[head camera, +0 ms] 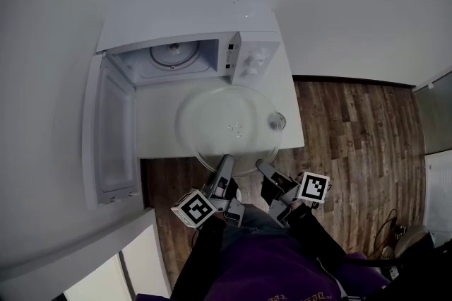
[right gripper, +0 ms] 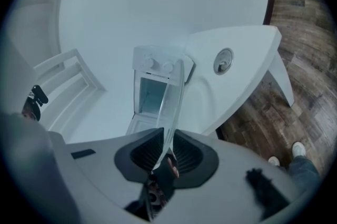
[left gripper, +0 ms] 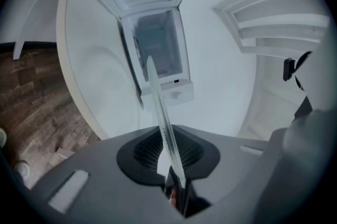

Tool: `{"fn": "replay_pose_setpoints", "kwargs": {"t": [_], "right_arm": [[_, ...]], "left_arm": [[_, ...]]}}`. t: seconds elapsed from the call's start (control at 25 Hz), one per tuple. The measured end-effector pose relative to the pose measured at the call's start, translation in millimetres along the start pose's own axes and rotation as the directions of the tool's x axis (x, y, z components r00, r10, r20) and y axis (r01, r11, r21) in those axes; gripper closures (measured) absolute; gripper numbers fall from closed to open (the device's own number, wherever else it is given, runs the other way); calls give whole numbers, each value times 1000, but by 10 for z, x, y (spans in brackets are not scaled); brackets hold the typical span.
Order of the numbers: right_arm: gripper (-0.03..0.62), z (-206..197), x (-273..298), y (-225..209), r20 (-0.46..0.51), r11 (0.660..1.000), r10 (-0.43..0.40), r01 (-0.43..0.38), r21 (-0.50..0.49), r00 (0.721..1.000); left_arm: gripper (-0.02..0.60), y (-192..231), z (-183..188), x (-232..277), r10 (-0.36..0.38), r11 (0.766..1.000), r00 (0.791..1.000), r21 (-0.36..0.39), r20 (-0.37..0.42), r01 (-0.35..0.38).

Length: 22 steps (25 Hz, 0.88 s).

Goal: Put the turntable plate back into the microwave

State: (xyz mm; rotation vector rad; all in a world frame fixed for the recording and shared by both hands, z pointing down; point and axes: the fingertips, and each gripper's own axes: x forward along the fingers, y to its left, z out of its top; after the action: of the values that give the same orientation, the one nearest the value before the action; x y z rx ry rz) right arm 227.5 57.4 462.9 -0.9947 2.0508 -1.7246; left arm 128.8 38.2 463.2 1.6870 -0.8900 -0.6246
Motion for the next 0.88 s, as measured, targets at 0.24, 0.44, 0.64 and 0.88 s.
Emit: {"fn": "replay_pose_setpoints", "kwargs": {"t": [0.24, 0.44, 0.64, 0.88], "right_arm": [[536, -66, 157, 215, -28, 998, 40, -41, -41, 999], [536, -139, 323, 396, -77, 992, 75, -83, -92, 994], [534, -168, 497, 535, -110, 986, 99, -113, -123, 989], [534, -129, 703, 641, -143, 980, 118, -138, -140, 983]], "left_arm": [[535, -103, 222, -151, -17, 1000, 997, 19, 74, 15], [535, -123, 398, -304, -24, 1000, 988, 15, 152, 22], [537, -159, 594, -404, -20, 999, 976, 43, 217, 11], [535, -261, 809, -367, -62, 998, 957, 8, 282, 62]]}}
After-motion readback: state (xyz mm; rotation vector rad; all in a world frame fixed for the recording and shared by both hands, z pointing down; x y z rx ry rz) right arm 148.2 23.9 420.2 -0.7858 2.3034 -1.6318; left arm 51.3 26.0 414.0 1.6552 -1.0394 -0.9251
